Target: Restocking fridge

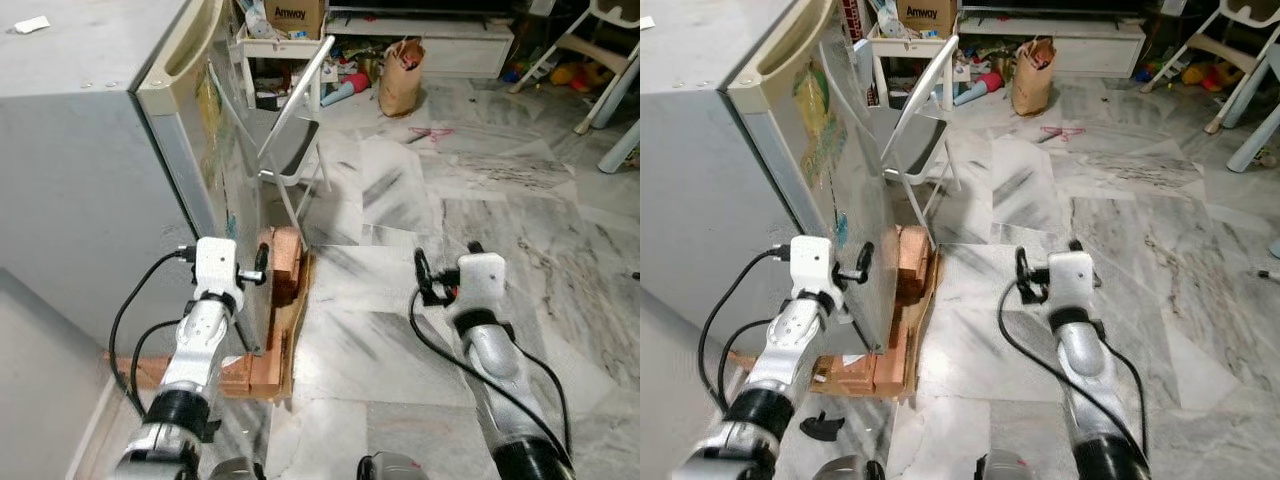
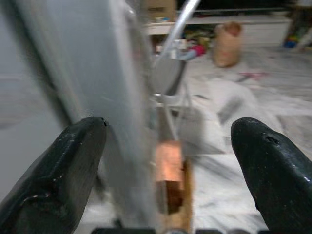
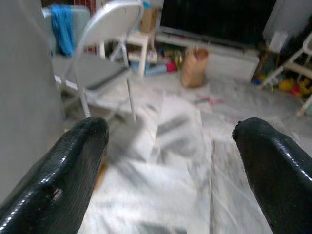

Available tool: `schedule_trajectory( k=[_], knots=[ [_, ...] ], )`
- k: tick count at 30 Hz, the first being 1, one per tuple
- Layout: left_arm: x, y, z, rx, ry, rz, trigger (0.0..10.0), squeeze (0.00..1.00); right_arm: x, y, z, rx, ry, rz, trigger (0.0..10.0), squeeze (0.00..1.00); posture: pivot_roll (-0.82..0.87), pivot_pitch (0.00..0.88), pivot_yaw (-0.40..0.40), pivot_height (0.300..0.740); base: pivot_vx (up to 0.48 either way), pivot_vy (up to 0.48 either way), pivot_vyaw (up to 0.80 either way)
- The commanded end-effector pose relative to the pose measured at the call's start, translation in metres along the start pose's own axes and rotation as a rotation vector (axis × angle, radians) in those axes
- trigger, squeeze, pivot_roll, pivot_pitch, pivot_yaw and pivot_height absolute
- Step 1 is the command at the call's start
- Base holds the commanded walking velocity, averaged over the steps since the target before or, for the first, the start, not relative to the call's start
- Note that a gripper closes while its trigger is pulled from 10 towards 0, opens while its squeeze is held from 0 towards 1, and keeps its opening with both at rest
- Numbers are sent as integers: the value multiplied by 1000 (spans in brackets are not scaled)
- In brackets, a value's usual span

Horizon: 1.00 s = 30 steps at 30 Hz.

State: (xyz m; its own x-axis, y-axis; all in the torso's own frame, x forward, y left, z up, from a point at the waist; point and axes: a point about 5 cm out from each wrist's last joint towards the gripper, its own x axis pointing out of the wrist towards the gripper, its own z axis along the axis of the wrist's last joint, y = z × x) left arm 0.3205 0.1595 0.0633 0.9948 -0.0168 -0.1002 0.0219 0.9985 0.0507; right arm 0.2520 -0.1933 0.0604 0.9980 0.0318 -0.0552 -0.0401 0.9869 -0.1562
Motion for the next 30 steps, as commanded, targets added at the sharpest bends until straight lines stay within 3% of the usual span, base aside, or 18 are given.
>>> schedule_trajectory(
  k=[1,2,6,17,25,30],
  knots=[
    [1,7,-1,-11,6,40,10000,0,-5,-2,2,-1,-1,3,10000,0,-129,0,2,740,0,0,0],
    [2,11,-1,-13,3,57,10000,0,-15,-5,-4,-9,24,3,10000,0,-133,0,3,740,0,0,0],
    [3,15,-4,-14,12,79,10000,0,-26,-6,-9,-7,59,23,10000,0,-139,0,2,740,0,0,0],
    [14,8,6,-26,-5,75,10000,0,-38,-5,-12,-22,87,60,10000,0,-144,0,-2,740,0,0,0],
    [23,-31,18,-42,-24,-102,10000,0,-42,-1,-17,-36,127,62,10000,0,-147,0,6,740,0,0,0],
    [22,-45,14,-58,-4,-140,10000,0,-41,0,-18,-29,129,61,10000,0,-150,0,9,740,0,0,0]
  ],
)
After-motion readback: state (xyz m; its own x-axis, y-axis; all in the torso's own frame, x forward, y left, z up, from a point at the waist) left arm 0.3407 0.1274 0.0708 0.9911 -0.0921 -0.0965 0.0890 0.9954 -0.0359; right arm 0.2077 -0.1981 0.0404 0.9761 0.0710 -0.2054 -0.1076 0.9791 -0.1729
